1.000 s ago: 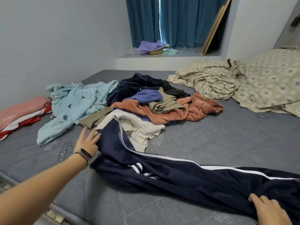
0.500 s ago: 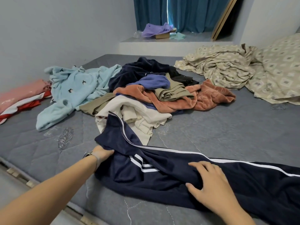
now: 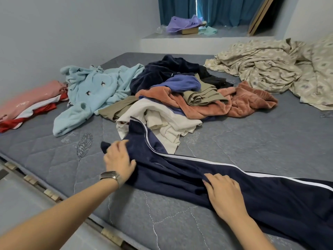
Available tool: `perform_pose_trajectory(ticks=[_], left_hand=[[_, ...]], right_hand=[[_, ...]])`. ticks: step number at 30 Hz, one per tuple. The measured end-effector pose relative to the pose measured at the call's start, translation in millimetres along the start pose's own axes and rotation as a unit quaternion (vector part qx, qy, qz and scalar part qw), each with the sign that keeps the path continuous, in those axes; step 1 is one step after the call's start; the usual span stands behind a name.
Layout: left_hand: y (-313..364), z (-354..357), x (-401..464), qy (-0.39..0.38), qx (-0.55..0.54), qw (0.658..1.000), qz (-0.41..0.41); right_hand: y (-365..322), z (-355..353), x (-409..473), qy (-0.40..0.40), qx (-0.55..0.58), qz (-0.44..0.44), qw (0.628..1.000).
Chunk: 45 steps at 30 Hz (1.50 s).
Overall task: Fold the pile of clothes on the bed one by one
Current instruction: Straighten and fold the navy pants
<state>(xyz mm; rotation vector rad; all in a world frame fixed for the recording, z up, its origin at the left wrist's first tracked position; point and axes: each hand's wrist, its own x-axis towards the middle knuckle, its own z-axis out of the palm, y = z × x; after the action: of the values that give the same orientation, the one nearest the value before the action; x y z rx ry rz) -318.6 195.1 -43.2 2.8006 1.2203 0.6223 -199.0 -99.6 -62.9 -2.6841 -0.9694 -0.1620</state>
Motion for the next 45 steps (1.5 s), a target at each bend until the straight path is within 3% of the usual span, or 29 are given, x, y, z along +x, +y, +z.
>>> perform_pose_trajectory(ticks=[1, 3, 5, 8, 9, 13, 16, 18, 19, 21, 23, 25, 26, 27, 29, 31, 32, 34, 36, 37, 39, 41, 43, 45], left_hand=[[4.4, 4.8, -3.2, -0.002, 0.001, 0.997, 0.078], [19.5, 10.2, -8.4, -0.071, -0.029, 0.982, 0.171], [42.7, 13.7, -13.7, -0.132, -0.05, 0.959, 0.246], [71.1, 20.5, -12.3, -0.177, -0.061, 0.95, 0.25], [74.5, 22.7, -8.1, -0.164, -0.052, 0.956, 0.236], [60.7, 17.6, 22.5, -0.077, -0.006, 0.979, 0.191], [37.8, -12.4, 53.0, -0.039, -0.02, 0.972, 0.231], [32.2, -41.5, 64.6, 0.016, -0.023, 0.963, 0.267], [31.1, -57.2, 68.5, 0.018, -0.03, 0.965, 0.26], [30.7, -83.8, 75.6, -0.065, -0.032, 0.967, 0.245], [24.4, -102.3, 82.7, -0.107, 0.062, 0.92, 0.371], [6.1, -103.6, 86.6, -0.064, 0.187, 0.833, 0.517], [-4.7, -103.1, 89.0, -0.048, 0.227, 0.816, 0.529], [-16.1, -101.1, 91.5, -0.017, 0.232, 0.826, 0.513], [-29.0, -98.2, 87.8, 0.072, 0.214, 0.877, 0.423], [-39.9, -85.3, 71.8, 0.09, 0.224, 0.893, 0.38], [-45.8, -77.1, 61.2, 0.054, 0.252, 0.898, 0.357], [-52.2, -66.3, 35.6, -0.139, 0.359, 0.881, 0.276], [-56.0, -62.0, 10.9, -0.356, 0.409, 0.819, 0.186], [-55.4, -60.9, 2.3, -0.405, 0.418, 0.798, 0.155], [-47.3, -60.5, -8.7, -0.4, 0.427, 0.798, 0.141], [-30.3, -61.6, -14.1, -0.305, 0.401, 0.847, 0.171], [-14.2, -54.8, -23.0, -0.231, 0.269, 0.897, 0.264], [5.8, -47.3, -40.7, -0.25, 0.152, 0.888, 0.355]], right_hand=[[-0.5, -0.3, -0.8, -0.013, 0.024, 0.005, 1.0], [-1.8, -10.0, 1.1, -0.041, 0.179, 0.065, 0.981], [0.2, -23.1, 2.8, -0.08, 0.372, 0.138, 0.915], [16.1, -28.3, 1.1, -0.094, 0.467, 0.156, 0.866], [20.7, -28.8, -1.1, -0.092, 0.463, 0.148, 0.869], [41.3, -21.9, -10.6, -0.118, 0.296, 0.055, 0.946], [44.4, -18.6, -11.5, -0.173, 0.142, -0.019, 0.974], [41.6, -19.4, -9.2, -0.176, 0.122, -0.025, 0.977], [39.3, -19.3, -8.2, -0.168, 0.124, -0.021, 0.978], [35.5, -19.7, -8.0, -0.151, 0.129, -0.007, 0.98], [34.8, -23.2, -9.0, -0.14, 0.136, 0.026, 0.98], [36.8, -28.0, -10.2, -0.133, 0.14, 0.048, 0.98], [37.5, -30.4, -11.1, -0.136, 0.136, 0.044, 0.98], [38.1, -32.1, -12.8, -0.139, 0.131, 0.036, 0.981], [39.9, -32.5, -17.8, -0.135, 0.127, 0.015, 0.983], [40.4, -32.2, -22.3, -0.137, 0.118, -0.013, 0.983], [40.3, -32.5, -24.5, -0.141, 0.12, -0.02, 0.982], [45.5, -31.1, -27.4, -0.146, 0.138, -0.027, 0.979], [50.2, -31.5, -28.4, -0.122, 0.141, -0.036, 0.982], [51.2, -31.0, -28.2, -0.082, 0.126, -0.045, 0.988], [52.2, -24.9, -30.5, 0.019, 0.071, -0.05, 0.996], [49.4, -16.1, -34.7, 0.102, -0.004, -0.059, 0.993], [42.3, -9.0, -38.8, 0.128, -0.052, -0.094, 0.986], [34.2, -6.4, -40.9, 0.126, -0.049, -0.113, 0.984]])
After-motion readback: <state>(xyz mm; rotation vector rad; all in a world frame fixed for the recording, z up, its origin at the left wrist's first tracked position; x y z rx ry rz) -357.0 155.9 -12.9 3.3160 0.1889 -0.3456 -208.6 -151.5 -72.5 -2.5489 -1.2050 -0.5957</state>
